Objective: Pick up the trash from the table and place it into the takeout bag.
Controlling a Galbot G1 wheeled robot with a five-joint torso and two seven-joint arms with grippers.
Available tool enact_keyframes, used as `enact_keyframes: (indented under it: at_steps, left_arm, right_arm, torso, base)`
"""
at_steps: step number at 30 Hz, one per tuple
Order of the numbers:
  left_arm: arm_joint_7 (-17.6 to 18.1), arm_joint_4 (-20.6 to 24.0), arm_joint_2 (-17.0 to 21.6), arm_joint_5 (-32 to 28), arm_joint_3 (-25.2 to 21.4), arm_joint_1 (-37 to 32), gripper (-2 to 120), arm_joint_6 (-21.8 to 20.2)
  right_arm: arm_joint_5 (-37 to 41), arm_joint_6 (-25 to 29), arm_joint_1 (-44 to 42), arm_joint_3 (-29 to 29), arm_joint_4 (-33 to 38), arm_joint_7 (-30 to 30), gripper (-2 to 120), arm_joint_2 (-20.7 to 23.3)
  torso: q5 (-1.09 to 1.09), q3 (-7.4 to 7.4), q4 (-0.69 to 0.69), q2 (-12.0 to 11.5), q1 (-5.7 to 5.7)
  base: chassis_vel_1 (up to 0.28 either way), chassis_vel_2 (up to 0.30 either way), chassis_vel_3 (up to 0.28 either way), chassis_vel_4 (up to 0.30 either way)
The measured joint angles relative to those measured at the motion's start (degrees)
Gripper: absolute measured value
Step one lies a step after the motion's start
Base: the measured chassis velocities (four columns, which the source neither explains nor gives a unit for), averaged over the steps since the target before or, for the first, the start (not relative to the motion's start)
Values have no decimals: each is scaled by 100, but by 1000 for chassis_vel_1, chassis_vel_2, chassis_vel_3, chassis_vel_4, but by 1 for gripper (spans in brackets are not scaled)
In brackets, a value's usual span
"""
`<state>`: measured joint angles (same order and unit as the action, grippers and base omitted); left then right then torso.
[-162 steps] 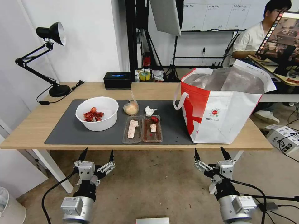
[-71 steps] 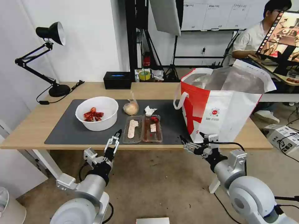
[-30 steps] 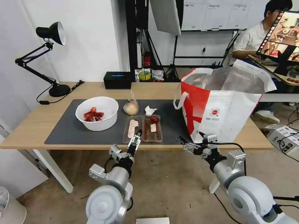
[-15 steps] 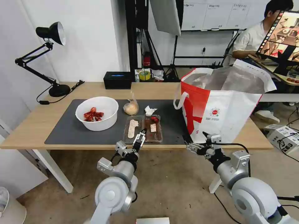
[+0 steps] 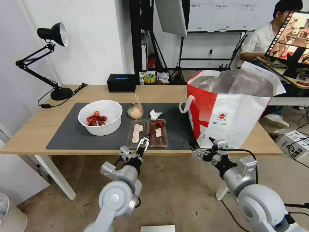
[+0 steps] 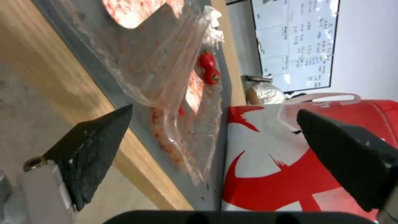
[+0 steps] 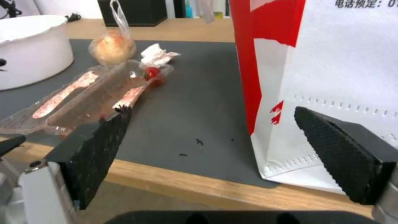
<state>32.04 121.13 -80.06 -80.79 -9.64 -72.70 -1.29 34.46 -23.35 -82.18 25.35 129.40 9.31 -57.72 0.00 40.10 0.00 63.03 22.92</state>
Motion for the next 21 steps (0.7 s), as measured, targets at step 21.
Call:
enact_keyframes:
  at_steps: [21]
  left_arm:
    - [0,-126,14,-109,-42,95,100,27]
  right_arm:
    - [-107,28,-34,-37,-91,-11,100,-185]
  torso:
    - [0,0,0,0,0]
  base:
    - [0,0,0,0]
